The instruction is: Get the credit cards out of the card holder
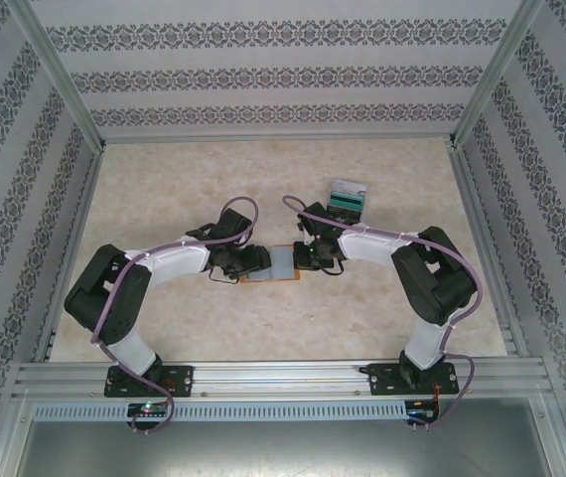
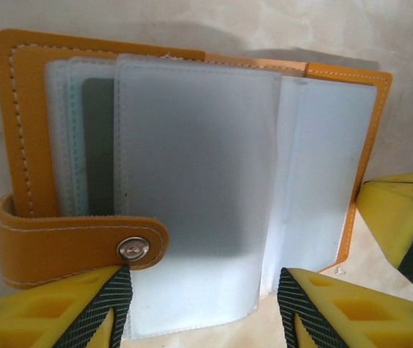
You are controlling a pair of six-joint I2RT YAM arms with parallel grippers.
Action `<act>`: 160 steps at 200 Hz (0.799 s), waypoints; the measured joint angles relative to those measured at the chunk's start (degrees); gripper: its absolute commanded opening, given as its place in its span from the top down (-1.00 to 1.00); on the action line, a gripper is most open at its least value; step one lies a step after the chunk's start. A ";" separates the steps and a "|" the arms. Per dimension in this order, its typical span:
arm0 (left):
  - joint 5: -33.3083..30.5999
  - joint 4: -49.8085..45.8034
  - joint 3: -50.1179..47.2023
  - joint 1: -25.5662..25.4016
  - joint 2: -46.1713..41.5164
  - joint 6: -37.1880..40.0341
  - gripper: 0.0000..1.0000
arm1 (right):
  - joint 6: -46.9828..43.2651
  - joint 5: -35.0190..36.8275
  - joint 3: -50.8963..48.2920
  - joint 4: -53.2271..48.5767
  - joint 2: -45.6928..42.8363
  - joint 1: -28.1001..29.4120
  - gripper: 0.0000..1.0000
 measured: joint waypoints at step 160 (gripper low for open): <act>6.51 1.88 4.70 -3.39 4.04 0.00 -0.19 | 0.00 -0.02 0.00 0.02 0.00 0.00 1.00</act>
